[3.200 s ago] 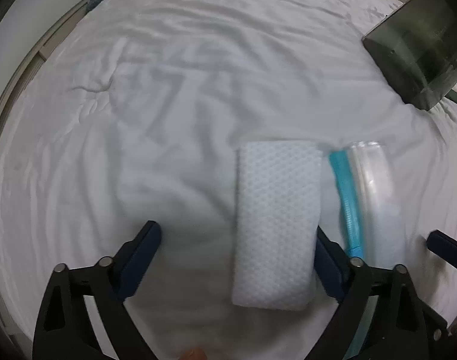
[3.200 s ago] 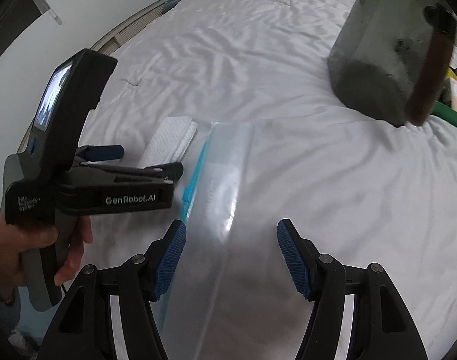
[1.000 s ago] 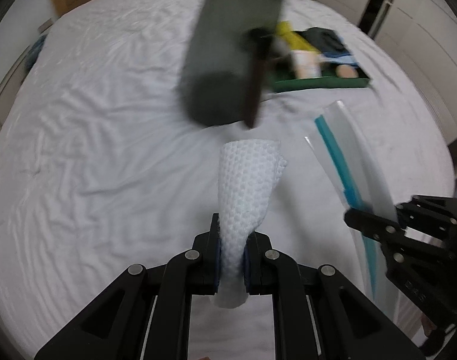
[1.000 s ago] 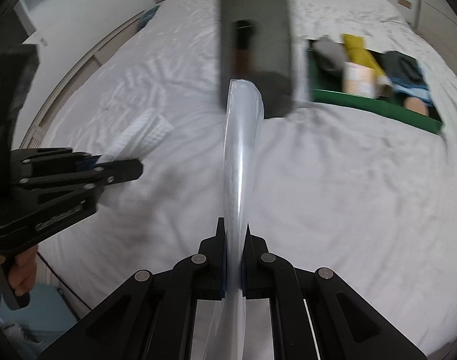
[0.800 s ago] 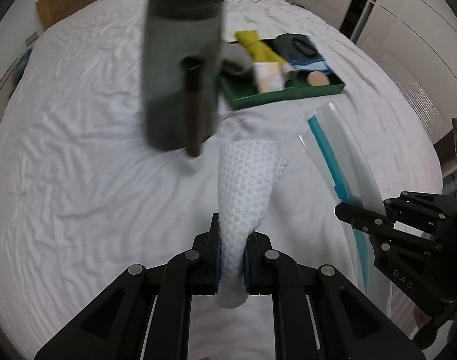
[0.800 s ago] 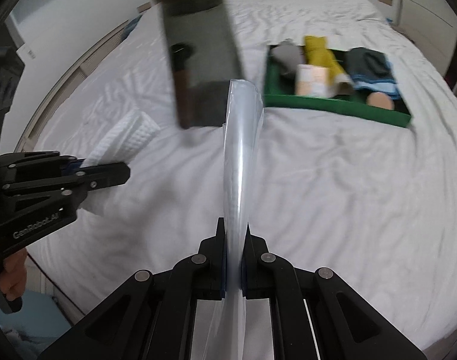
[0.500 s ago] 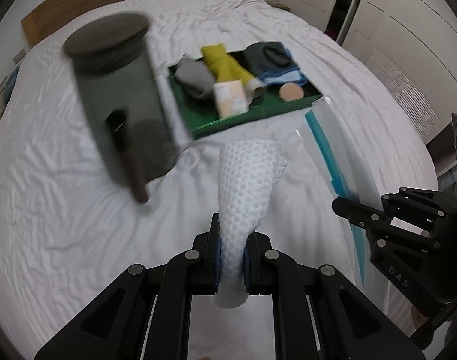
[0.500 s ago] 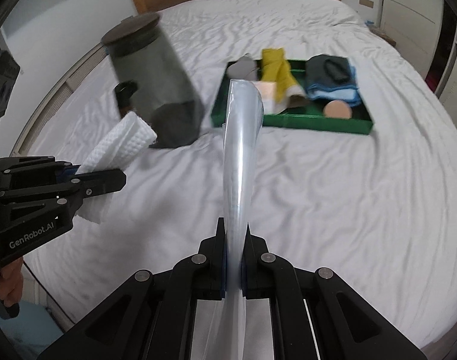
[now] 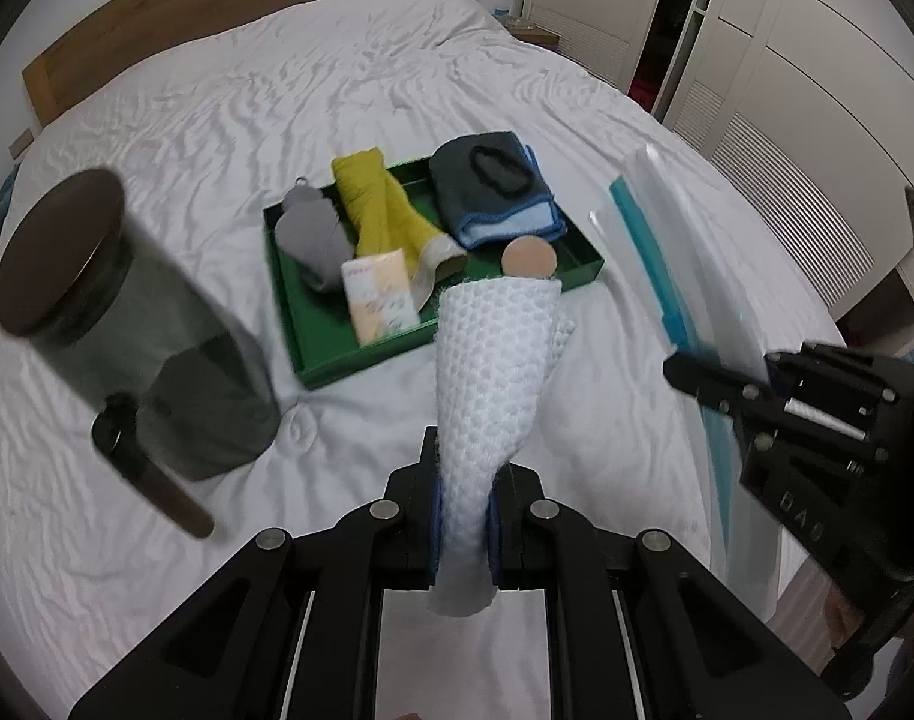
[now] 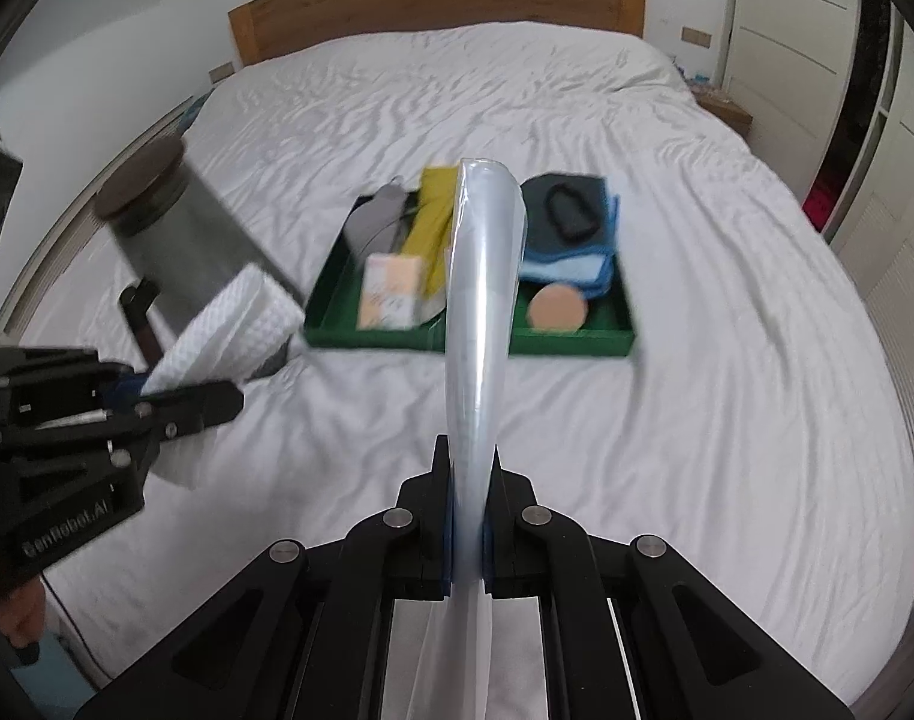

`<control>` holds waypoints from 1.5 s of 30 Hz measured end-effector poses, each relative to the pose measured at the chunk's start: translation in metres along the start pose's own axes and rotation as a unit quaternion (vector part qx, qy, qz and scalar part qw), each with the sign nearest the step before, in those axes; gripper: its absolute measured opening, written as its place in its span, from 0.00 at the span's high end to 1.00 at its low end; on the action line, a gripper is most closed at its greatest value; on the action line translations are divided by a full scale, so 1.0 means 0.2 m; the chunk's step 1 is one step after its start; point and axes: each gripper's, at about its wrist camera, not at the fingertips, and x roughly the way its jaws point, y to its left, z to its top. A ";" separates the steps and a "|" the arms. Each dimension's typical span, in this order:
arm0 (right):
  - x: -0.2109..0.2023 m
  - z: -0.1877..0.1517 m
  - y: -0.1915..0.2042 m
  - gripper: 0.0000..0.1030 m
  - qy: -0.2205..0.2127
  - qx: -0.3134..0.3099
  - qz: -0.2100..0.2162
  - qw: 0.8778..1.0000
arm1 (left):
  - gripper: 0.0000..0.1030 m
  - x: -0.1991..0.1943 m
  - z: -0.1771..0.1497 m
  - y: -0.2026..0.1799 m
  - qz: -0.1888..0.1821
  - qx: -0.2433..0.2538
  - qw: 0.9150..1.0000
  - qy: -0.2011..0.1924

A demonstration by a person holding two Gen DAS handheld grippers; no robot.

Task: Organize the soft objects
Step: 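Carry the mesh cloth and clear tube over the green tray with both tools, then lower the mesh cloth beside the yellow towel while the right tool lowers the tube onto the dark towel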

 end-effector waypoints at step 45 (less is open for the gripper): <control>1.46 0.87 -0.24 0.93 0.000 0.006 0.009 1.000 | 0.91 0.91 0.77 0.36 0.117 -0.113 0.987 -0.010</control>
